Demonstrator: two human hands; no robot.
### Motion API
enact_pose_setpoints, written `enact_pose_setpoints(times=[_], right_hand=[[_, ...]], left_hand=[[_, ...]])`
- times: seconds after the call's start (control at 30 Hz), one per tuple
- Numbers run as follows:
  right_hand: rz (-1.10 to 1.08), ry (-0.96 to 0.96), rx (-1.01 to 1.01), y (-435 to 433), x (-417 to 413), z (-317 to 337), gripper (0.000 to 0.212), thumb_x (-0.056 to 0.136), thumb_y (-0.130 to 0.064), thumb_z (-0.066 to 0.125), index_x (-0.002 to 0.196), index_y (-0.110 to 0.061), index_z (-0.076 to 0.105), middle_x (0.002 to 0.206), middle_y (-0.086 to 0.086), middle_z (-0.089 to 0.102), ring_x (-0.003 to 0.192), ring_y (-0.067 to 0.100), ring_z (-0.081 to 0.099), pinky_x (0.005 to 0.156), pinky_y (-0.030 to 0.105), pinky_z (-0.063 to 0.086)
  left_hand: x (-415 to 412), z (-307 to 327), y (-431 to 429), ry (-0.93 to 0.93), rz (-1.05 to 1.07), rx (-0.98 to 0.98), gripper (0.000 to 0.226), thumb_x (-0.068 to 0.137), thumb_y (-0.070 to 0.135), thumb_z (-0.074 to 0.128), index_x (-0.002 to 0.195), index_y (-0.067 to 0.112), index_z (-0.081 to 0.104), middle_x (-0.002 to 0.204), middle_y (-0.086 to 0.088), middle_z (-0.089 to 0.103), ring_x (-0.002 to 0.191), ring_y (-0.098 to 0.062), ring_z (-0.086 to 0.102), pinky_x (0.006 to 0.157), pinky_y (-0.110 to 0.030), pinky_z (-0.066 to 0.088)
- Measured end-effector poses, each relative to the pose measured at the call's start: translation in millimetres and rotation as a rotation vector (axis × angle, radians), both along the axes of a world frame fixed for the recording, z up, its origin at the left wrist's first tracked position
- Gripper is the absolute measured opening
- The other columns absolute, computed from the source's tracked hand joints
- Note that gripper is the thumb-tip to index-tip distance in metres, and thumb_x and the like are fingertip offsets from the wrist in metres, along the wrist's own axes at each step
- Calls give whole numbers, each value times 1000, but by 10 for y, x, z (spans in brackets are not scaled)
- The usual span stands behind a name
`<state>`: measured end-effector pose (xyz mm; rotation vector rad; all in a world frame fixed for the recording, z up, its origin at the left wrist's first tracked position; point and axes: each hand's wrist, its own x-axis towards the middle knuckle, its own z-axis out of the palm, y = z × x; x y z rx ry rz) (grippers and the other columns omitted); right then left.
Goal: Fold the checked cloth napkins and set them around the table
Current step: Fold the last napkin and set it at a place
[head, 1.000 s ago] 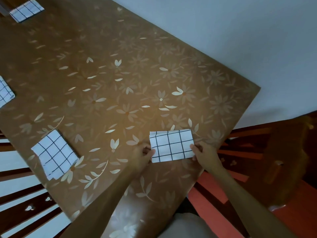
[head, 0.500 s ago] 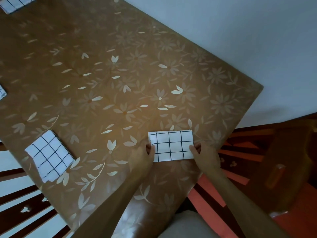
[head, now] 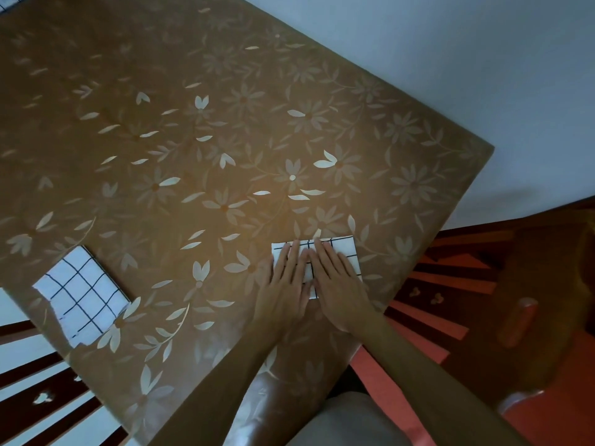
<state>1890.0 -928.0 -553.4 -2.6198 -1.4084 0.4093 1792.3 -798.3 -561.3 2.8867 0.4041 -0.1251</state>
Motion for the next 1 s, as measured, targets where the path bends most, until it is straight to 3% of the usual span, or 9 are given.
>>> enact_pose_setpoints(times=[0.17,0.27,0.4,0.53,0.6,0.73,0.87,1.0], right_hand=[[-24,39,-47,-94,114,16,65,103,-47,5,155,-9,15,163,10,12,151,21,8,120,41,11],[-56,38,-74,-189,209,51,65,102,-49,12,155,-11,15,163,9,12,151,21,8,120,40,9],[-104,5,-74,-232,284,93,60,100,-40,28,153,-11,26,161,9,21,149,23,18,119,42,16],[-182,1,36,-26,416,230,48,91,-28,58,136,-13,52,142,8,49,132,27,44,108,42,35],[-218,-11,65,73,517,308,40,90,-30,62,126,-13,58,128,7,55,120,28,50,102,41,38],[-292,98,-1,130,611,371,41,93,-35,60,129,-15,56,137,10,49,123,29,44,104,40,34],[-378,207,-66,76,560,429,54,91,-35,62,138,-15,44,142,13,44,132,33,37,107,42,35],[-478,274,-74,10,478,456,41,90,-36,63,121,-9,56,127,12,54,113,30,51,92,39,45]], left_hand=[[-25,-9,177,83,-11,43,67,100,59,19,157,26,13,166,-9,9,153,-30,7,121,-55,13],[-28,3,272,114,-4,57,68,99,60,20,158,28,10,167,-8,6,153,-31,5,122,-56,11],[-7,65,314,158,18,43,65,100,55,20,158,24,16,166,-8,13,152,-32,11,120,-57,17],[96,173,328,69,67,-53,52,99,41,33,141,18,51,154,-12,40,142,-36,35,114,-55,34],[168,237,385,-44,159,-132,41,98,34,44,131,16,60,144,-11,50,133,-34,44,104,-50,46],[290,407,395,-47,330,-182,44,96,27,58,137,16,53,141,-13,50,129,-33,47,98,-42,46],[213,439,324,-81,359,-137,45,94,25,62,136,15,52,137,-15,52,118,-34,53,87,-42,53],[147,412,271,-78,389,-146,33,94,26,61,122,10,58,126,-16,56,104,-35,58,75,-41,53]])
